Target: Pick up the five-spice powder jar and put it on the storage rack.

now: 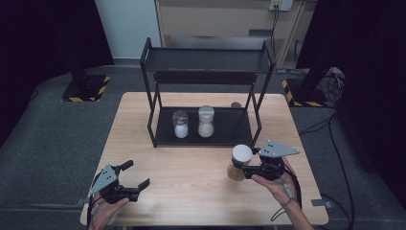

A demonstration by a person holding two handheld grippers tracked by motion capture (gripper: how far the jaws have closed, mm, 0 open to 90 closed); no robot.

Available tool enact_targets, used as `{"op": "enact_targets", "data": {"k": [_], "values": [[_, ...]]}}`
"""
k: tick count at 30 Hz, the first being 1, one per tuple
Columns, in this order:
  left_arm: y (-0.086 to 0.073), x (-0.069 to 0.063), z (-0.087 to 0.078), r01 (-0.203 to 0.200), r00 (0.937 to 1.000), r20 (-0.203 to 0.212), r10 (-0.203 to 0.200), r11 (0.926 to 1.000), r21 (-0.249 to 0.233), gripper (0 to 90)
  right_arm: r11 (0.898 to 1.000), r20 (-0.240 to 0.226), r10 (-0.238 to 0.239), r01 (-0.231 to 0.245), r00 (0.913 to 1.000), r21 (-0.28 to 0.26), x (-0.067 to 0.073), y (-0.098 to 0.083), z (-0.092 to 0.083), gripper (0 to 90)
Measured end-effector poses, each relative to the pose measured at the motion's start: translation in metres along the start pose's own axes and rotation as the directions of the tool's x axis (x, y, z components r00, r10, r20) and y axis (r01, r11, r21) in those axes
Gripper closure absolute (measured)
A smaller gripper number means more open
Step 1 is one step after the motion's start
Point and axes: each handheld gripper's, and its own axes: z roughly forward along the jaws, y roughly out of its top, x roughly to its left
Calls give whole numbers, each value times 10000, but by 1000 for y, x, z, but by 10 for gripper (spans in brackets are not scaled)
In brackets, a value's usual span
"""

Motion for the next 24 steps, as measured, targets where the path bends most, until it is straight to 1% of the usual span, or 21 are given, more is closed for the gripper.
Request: {"op": "enact_targets", "data": {"k": [9, 14, 24], "values": [[0, 0, 0, -2, 10000, 4, 2, 10000, -7, 4, 10000, -17, 87, -87, 10000, -7, -4, 16, 11, 342], [0, 0, 0, -7, 10000, 8, 7, 10000, -19, 4, 9998, 138, 197, -198, 9997, 17, -6, 27, 18, 342], [0, 0, 0, -15, 10000, 15, 15, 10000, -12, 4, 9993, 564, 359, -351, 9978, -153, -8, 41, 33, 342]]}}
